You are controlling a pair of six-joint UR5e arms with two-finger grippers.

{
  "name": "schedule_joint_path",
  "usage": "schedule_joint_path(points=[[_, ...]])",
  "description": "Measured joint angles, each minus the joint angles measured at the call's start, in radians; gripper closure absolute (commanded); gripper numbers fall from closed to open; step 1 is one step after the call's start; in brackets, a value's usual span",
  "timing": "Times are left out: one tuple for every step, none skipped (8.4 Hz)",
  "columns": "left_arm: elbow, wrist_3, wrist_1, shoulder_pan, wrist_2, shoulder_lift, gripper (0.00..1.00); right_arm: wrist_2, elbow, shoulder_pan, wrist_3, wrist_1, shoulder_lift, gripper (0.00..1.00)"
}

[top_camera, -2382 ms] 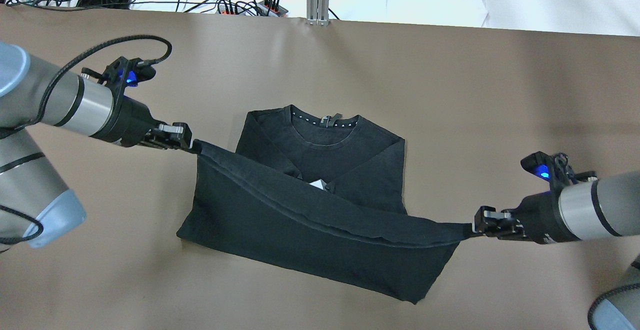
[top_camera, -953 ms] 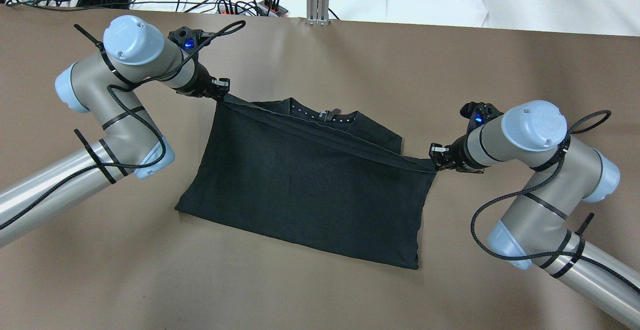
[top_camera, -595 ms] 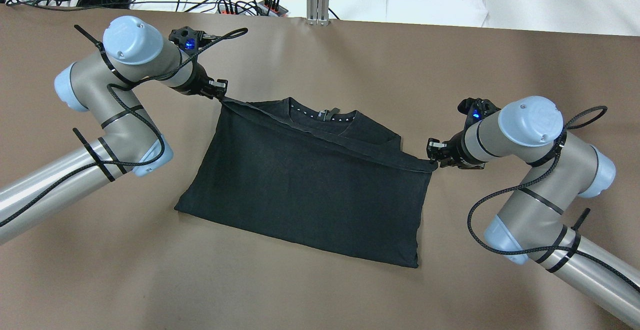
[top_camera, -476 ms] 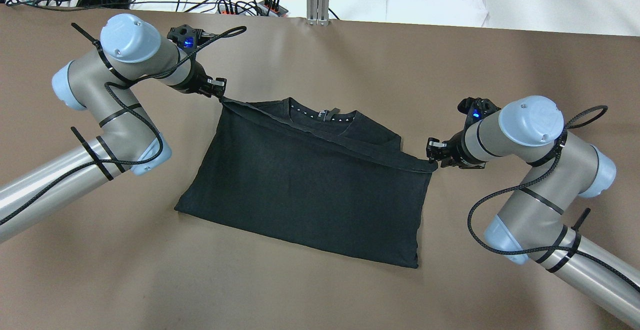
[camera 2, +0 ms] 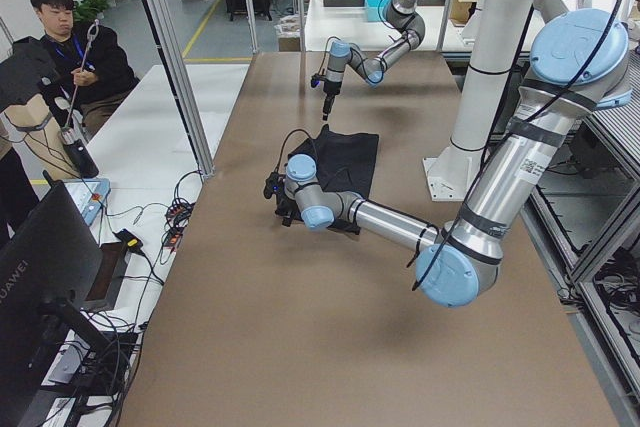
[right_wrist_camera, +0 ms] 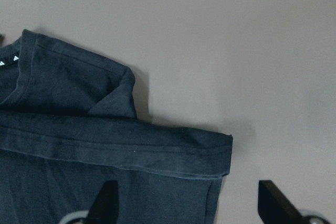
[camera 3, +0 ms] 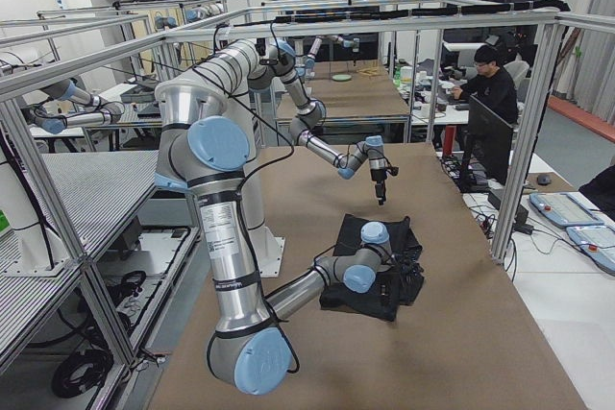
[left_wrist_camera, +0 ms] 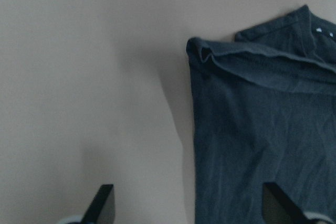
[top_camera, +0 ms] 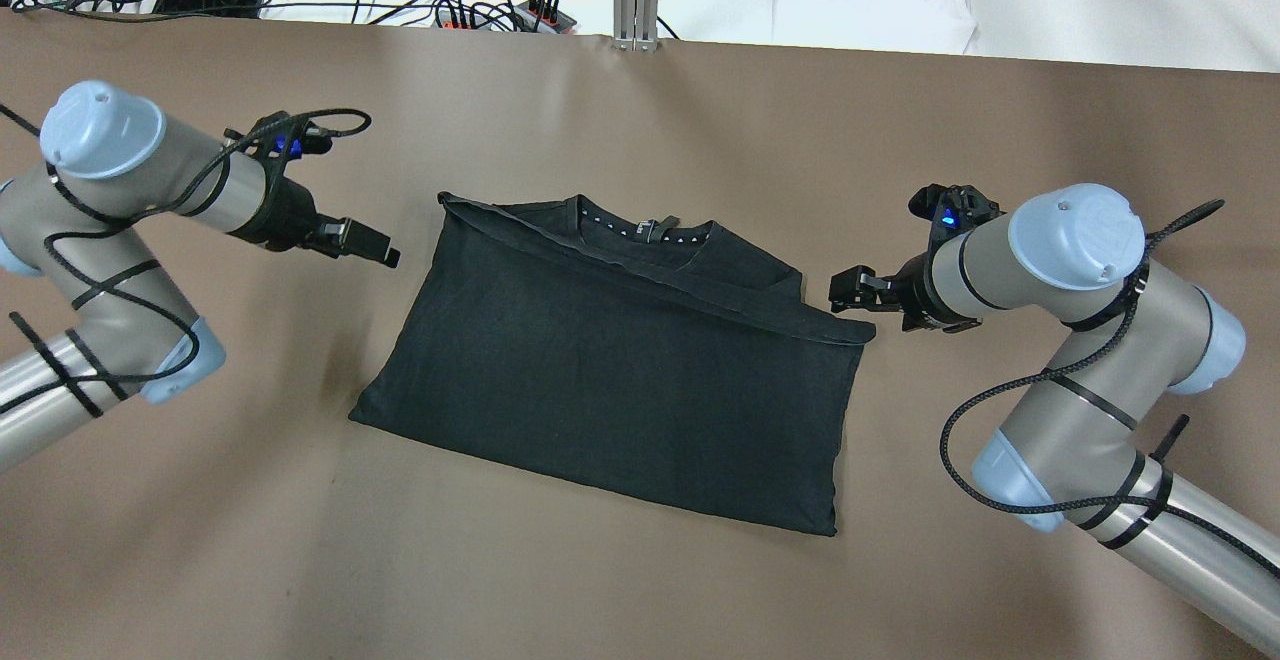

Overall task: Fold clothes
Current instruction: 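Move the left gripper to the folded shirt's near corner and grasp it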

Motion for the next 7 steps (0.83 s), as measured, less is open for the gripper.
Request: schedule_joint_path(points=[[-0.060, -0.013, -0.014, 0.038, -0.009, 0.067, 0.00, -0.001, 0.001, -0.001, 0.000, 0.000, 0.000, 0.07], [-0.118, -0.020, -0.021, 0.082, -0.010, 0.126, 0.01, -0.003, 0.002, -0.002, 0.001, 0.000, 0.000, 0.07], [-0.154, -0.022, -0.033, 0.131, -0.005, 0.174, 0.04, -0.005, 0.003, -0.003, 0.002, 0.000, 0.000, 0.07], [-0.170, -0.023, -0.052, 0.175, 0.020, 0.204, 0.24, -0.006, 0.004, -0.004, 0.002, 0.000, -0.001, 0.07], [-0.176, -0.024, -0.064, 0.216, 0.051, 0.223, 0.39, -0.008, 0.004, -0.005, 0.003, 0.000, -0.001, 0.07], [-0.176, -0.025, -0.071, 0.247, 0.076, 0.232, 0.59, -0.009, 0.005, -0.005, 0.005, 0.000, -0.001, 0.07], [-0.176, -0.027, -0.073, 0.262, 0.088, 0.236, 0.90, -0.010, 0.005, -0.006, 0.006, 0.000, -0.002, 0.07]])
